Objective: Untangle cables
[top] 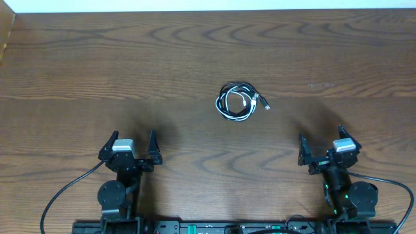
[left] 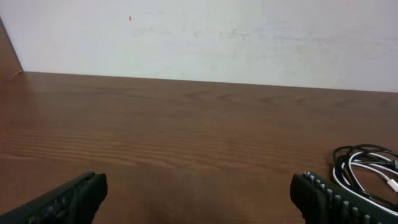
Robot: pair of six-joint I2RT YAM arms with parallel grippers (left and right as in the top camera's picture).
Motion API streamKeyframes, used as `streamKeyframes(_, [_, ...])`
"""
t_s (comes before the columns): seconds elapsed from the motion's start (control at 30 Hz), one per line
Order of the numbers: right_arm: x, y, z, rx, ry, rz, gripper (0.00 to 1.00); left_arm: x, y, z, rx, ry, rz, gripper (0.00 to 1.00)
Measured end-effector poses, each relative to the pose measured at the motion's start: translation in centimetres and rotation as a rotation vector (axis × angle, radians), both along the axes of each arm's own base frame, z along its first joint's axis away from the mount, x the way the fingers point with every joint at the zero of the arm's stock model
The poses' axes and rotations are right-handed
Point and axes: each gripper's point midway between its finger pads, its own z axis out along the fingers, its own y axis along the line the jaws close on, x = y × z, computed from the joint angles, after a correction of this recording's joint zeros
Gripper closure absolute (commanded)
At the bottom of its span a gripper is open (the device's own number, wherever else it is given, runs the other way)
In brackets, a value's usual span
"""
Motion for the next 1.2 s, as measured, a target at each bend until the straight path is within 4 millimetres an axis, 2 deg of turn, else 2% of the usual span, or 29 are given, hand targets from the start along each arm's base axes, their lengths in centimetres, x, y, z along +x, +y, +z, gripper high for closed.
streamKeyframes(0.8, [0.2, -1.2, 0.8, -0.028, -0.038, -0.067, 0.01, 0.0, -0.1, 0.2, 0.0, -0.009, -0.006, 0.01])
streamKeyframes(1.03, [0.5, -1.1, -0.4, -0.031, 0.014, -0.066, 0.01, 0.0, -0.8, 0.4, -0.016, -0.014, -0.048, 0.01])
streamKeyframes(1.2, [0.7, -0.4, -1.3, -0.03, 0.079, -0.024, 0.01, -0.2, -1.8, 0.6, -0.061, -0.01, -0.099, 0.01])
